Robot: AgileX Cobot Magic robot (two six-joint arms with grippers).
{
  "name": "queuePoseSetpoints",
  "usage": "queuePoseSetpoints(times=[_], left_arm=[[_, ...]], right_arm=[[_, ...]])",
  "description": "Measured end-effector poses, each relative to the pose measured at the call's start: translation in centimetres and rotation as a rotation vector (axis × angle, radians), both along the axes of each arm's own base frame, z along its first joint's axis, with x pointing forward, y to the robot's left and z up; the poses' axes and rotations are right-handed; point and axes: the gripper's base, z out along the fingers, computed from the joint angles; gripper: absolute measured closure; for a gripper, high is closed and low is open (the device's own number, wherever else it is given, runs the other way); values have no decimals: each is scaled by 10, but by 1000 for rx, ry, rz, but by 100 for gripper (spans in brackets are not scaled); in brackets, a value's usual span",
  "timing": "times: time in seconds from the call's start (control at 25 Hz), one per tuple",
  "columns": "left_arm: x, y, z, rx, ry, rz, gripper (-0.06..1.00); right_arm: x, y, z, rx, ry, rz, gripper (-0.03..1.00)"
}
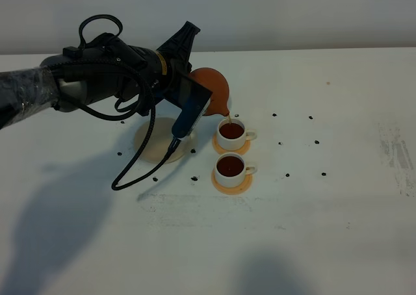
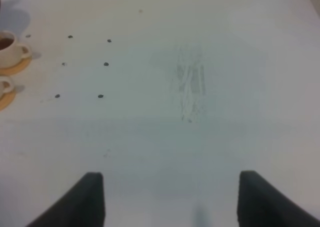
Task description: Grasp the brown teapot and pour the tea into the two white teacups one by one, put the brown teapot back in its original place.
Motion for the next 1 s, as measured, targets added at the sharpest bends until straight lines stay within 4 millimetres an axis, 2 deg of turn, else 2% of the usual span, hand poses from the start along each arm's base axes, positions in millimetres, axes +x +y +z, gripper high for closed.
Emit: queuePoseSetpoints(times=[1.0], left_arm=[[-4, -3, -2, -20, 47, 26, 86]], right_arm=[[0, 0, 0, 0, 0, 0, 42]])
